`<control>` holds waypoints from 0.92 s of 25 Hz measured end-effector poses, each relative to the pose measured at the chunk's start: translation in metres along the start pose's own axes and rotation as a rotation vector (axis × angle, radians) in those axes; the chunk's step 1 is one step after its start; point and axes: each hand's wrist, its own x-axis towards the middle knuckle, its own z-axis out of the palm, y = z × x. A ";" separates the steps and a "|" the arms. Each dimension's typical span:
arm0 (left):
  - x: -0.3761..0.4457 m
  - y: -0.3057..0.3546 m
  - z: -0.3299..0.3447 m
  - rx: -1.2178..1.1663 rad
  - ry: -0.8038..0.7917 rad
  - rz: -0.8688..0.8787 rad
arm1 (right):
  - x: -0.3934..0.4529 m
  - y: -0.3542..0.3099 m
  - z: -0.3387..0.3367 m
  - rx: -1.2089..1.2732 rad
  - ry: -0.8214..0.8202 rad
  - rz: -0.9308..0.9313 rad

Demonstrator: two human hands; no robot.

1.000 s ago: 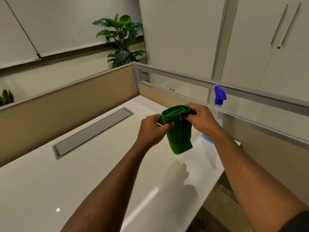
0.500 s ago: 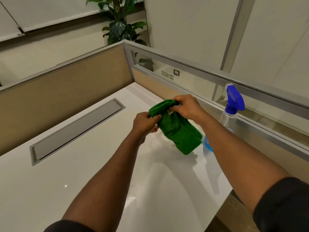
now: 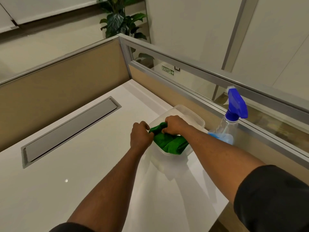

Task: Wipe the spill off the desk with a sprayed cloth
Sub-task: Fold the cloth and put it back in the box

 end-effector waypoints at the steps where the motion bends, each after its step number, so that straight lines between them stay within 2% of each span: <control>1: -0.001 0.001 0.001 0.000 0.005 -0.009 | -0.001 -0.001 -0.001 -0.058 -0.036 0.001; 3: -0.002 0.003 0.002 0.013 0.013 -0.004 | -0.004 -0.002 -0.003 -0.127 -0.052 0.003; 6: -0.008 0.004 0.000 0.015 0.011 0.022 | -0.015 -0.006 -0.007 -0.147 0.083 -0.041; 11: -0.033 0.000 0.004 0.091 0.013 0.136 | -0.054 -0.017 -0.009 0.114 0.641 -0.205; 13: -0.045 -0.002 0.004 0.168 -0.024 0.197 | -0.071 -0.021 -0.005 0.207 0.759 -0.257; 19: -0.080 -0.010 0.003 0.309 -0.025 0.361 | -0.106 -0.014 0.041 0.136 0.722 -0.256; 23: -0.089 -0.019 0.002 0.368 -0.135 0.387 | -0.123 -0.002 0.063 0.089 0.706 -0.201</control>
